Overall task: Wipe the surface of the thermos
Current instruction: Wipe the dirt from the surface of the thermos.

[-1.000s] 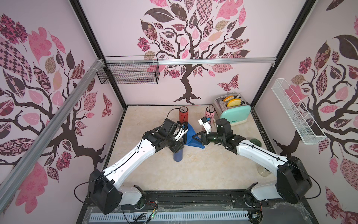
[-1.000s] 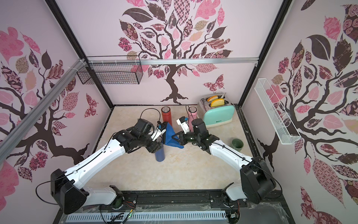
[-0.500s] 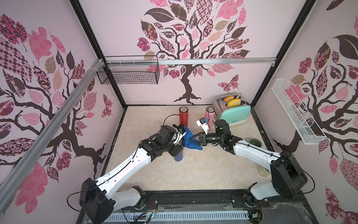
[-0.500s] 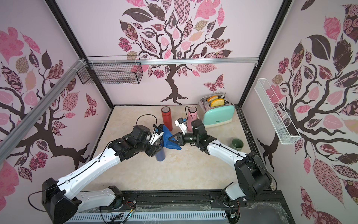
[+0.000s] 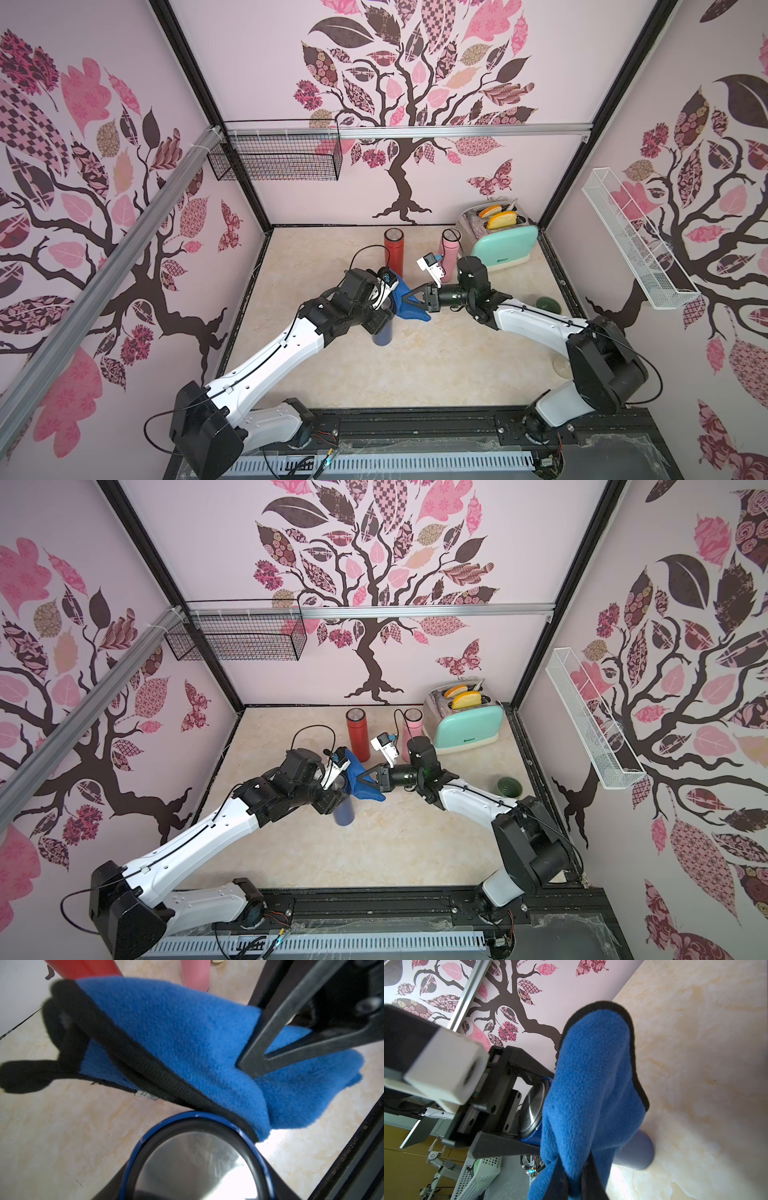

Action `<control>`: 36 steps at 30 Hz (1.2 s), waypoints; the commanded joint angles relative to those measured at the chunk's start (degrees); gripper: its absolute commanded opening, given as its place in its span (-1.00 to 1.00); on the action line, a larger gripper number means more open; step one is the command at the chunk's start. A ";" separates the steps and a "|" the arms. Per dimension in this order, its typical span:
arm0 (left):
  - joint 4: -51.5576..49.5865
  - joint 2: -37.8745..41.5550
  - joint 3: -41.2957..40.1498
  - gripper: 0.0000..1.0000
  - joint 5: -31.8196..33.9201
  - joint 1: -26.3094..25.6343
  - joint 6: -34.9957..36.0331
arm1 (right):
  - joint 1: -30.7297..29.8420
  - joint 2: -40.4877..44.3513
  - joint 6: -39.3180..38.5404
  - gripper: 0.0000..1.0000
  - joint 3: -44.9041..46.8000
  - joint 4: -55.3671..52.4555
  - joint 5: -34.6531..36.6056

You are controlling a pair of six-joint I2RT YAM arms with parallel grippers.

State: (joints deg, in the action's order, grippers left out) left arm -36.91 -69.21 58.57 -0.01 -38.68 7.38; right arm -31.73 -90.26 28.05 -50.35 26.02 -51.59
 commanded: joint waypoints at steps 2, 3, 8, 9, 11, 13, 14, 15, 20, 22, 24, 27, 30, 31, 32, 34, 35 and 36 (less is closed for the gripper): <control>2.56 -0.92 -1.80 -1.00 1.13 -0.05 -0.68 | -1.01 -3.93 0.41 -1.00 -1.00 4.74 -0.97; 2.66 -0.92 -1.92 -1.00 1.14 -0.06 -0.83 | -1.21 -4.91 0.12 -1.00 -0.90 4.74 -0.65; 2.81 -0.53 -2.39 -1.00 1.57 -0.04 -1.45 | -2.10 -11.28 -1.94 -1.00 -0.32 4.87 0.89; 2.85 -0.44 -2.51 -1.00 1.57 -0.03 -1.66 | -2.11 -12.60 -2.08 -1.00 -0.21 5.06 0.91; 3.06 -0.14 -3.13 -1.00 1.09 -0.02 -1.90 | -2.37 -15.50 -2.13 -1.00 -0.18 5.47 1.61; 3.66 0.13 -3.79 -1.00 0.94 -0.08 -2.42 | -2.55 -17.94 -2.41 -1.00 -0.19 5.36 2.14; 3.74 0.29 -4.14 -1.00 0.93 -0.08 -2.75 | -2.65 -19.09 -2.63 -1.00 -0.42 4.93 2.39; 3.92 0.43 -4.45 -1.00 0.95 -0.08 -3.04 | -2.64 -19.90 -2.90 -1.00 -0.57 4.61 2.52; 5.21 2.16 -6.48 -1.00 1.43 -0.06 -4.90 | -2.73 -20.95 -4.71 -1.00 -1.15 2.28 4.10; 6.16 2.90 -7.43 -1.00 1.54 -0.05 -5.63 | -2.75 -20.16 -4.94 -1.00 -1.23 1.86 4.13; 6.41 3.53 -7.94 -1.00 1.94 -0.08 -6.51 | -2.79 -18.47 -4.94 -1.00 -1.47 1.44 3.97; 6.03 3.69 -8.29 -1.00 3.23 -0.05 -7.71 | -2.74 -15.17 -4.57 -1.00 -2.31 0.39 2.74; 5.69 3.68 -8.60 -1.00 3.40 -0.08 -9.11 | -2.99 -11.08 -3.21 -1.00 -2.75 0.70 1.50; 6.09 3.72 -8.93 -1.00 3.21 -0.04 -9.41 | -3.14 -9.75 -3.03 -1.00 -3.06 0.54 1.25; 6.43 3.89 -9.35 -1.00 3.18 -0.07 -9.57 | -3.25 -8.60 -2.96 -1.00 -3.30 0.31 0.98; 7.02 4.17 -9.95 -1.00 3.33 -0.04 -9.84 | -3.39 -6.11 -2.74 -1.00 -4.01 -0.15 0.28; 7.04 4.32 -10.04 -1.00 3.70 -0.07 -10.01 | -3.47 -5.10 -2.78 -1.00 -4.33 -0.48 0.19; 7.02 4.43 -10.14 -1.00 4.18 -0.07 -10.26 | -3.52 -4.19 -2.90 -1.00 -4.68 -0.94 0.04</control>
State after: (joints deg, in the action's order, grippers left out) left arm -27.31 -64.07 50.61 2.98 -38.68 -1.30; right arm -34.50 -97.25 24.93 -52.29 25.74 -49.28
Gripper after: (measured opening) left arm 0.646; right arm 0.071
